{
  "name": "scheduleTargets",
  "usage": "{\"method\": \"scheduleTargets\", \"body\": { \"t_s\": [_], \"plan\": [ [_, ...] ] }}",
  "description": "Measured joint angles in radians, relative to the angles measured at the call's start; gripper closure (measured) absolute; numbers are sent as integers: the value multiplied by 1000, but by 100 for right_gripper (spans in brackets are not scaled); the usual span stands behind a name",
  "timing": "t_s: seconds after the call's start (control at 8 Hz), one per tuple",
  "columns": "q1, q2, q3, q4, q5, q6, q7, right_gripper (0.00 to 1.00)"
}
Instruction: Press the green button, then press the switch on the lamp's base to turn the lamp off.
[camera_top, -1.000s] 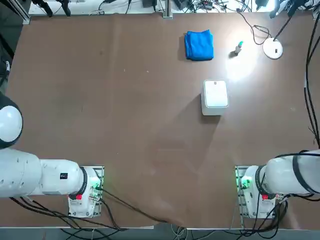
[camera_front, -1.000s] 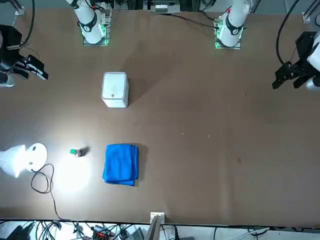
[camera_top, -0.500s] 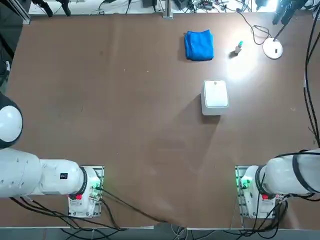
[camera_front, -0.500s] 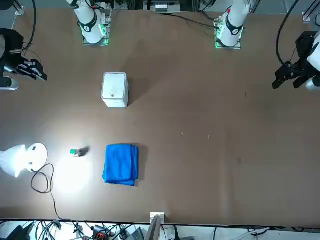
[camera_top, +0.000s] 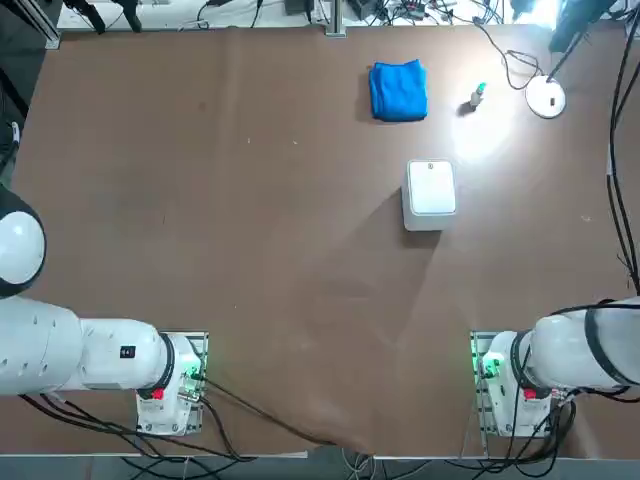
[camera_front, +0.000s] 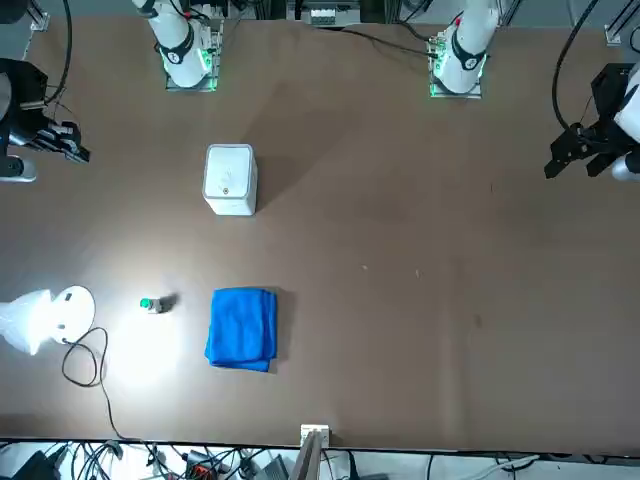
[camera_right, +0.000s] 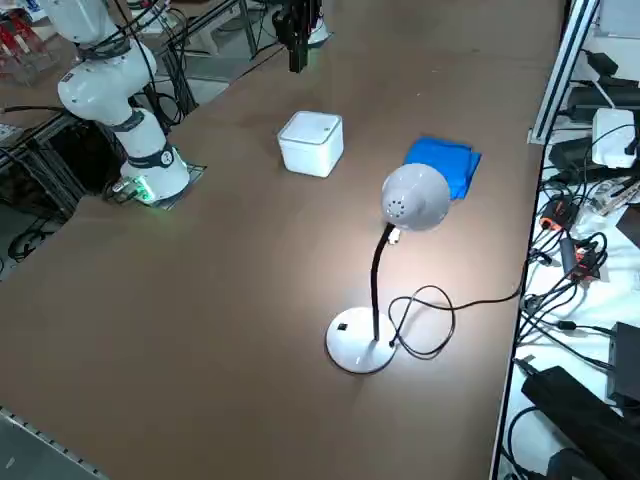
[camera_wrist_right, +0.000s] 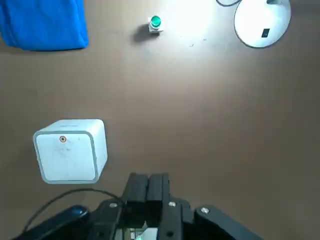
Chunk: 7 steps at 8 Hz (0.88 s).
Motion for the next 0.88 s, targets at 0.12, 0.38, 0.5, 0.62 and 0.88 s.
{"method": "scheduleTargets", "body": {
  "t_s": [0.12, 0.38, 0.5, 0.62, 0.88],
  "plan": [
    [-5, 12, -1, -23, -1, 54, 3, 99],
    [-26, 73, -3, -81, -2, 266, 3, 99],
    [-34, 120, -3, -108, -2, 396, 3, 99],
    [-36, 174, -3, -124, -2, 524, 4, 99],
    [-34, 282, -2, -130, -1, 742, 54, 99]
  ]
}}
